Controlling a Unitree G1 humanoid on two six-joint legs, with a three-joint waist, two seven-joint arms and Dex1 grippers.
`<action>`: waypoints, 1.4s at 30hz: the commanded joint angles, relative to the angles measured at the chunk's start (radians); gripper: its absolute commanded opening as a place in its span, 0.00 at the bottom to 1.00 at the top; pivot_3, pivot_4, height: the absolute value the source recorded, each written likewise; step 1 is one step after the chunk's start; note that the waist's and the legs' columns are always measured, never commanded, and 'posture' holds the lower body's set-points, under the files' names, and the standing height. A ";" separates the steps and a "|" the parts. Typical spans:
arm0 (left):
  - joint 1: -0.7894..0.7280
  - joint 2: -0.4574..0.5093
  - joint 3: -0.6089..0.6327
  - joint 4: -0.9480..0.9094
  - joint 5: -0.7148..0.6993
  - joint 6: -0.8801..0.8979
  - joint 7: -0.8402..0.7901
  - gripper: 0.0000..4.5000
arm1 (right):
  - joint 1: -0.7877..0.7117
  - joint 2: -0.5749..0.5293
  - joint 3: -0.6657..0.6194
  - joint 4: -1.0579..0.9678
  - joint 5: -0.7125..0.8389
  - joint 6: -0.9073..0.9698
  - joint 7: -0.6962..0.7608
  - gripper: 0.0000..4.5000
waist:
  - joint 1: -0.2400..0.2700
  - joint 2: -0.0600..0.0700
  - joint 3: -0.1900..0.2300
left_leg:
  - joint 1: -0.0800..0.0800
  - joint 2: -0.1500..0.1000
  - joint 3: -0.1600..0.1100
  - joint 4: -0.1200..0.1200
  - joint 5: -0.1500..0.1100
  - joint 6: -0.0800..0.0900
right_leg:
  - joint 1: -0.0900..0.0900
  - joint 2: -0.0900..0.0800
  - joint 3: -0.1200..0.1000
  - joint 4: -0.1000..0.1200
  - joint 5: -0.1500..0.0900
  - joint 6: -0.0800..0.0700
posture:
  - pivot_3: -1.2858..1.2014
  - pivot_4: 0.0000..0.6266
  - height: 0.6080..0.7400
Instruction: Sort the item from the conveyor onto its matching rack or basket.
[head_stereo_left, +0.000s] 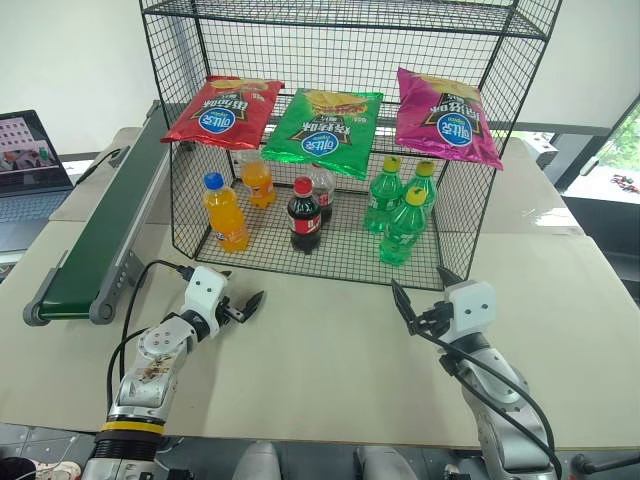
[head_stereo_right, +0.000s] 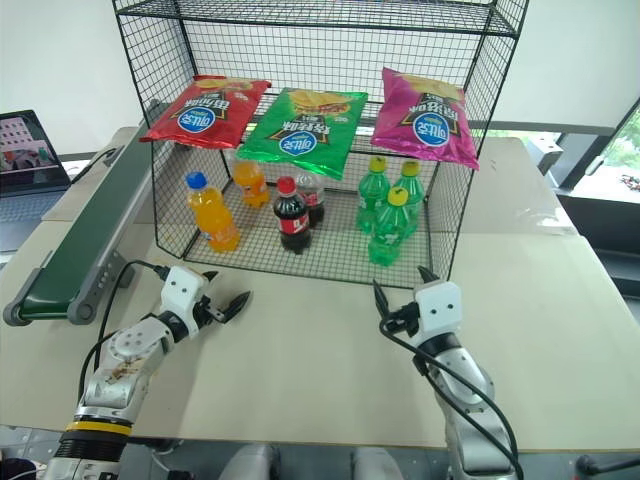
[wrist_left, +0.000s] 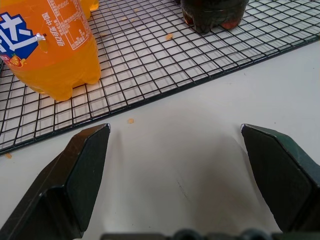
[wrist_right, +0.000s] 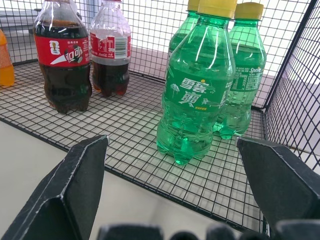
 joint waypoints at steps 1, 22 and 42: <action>-0.007 0.010 0.011 -0.036 0.002 -0.014 -0.006 0.99 | -0.002 -0.005 -0.009 -0.035 0.011 -0.020 0.003 1.00 | 0.000 0.000 0.000 | 0.000 0.000 0.000 0.000 0.000 0.000 | 0.000 0.000 0.000 0.000 0.000 0.000 | 0.52 0.24 1.00; 0.007 -0.001 0.026 -0.045 0.000 -0.038 -0.001 0.99 | -0.010 0.000 0.002 -0.041 0.006 -0.011 0.003 1.00 | 0.001 0.000 0.000 | 0.000 0.000 0.000 0.000 0.000 0.000 | 0.000 0.000 0.000 0.000 0.000 0.000 | 0.52 0.24 1.00; 0.000 0.002 0.030 -0.045 -0.005 -0.038 -0.006 0.99 | -0.012 0.006 0.008 -0.035 0.005 -0.016 -0.001 1.00 | 0.001 0.000 0.000 | 0.000 0.000 0.000 0.000 0.000 0.000 | 0.000 0.000 0.000 0.000 0.000 0.000 | 0.52 0.24 1.00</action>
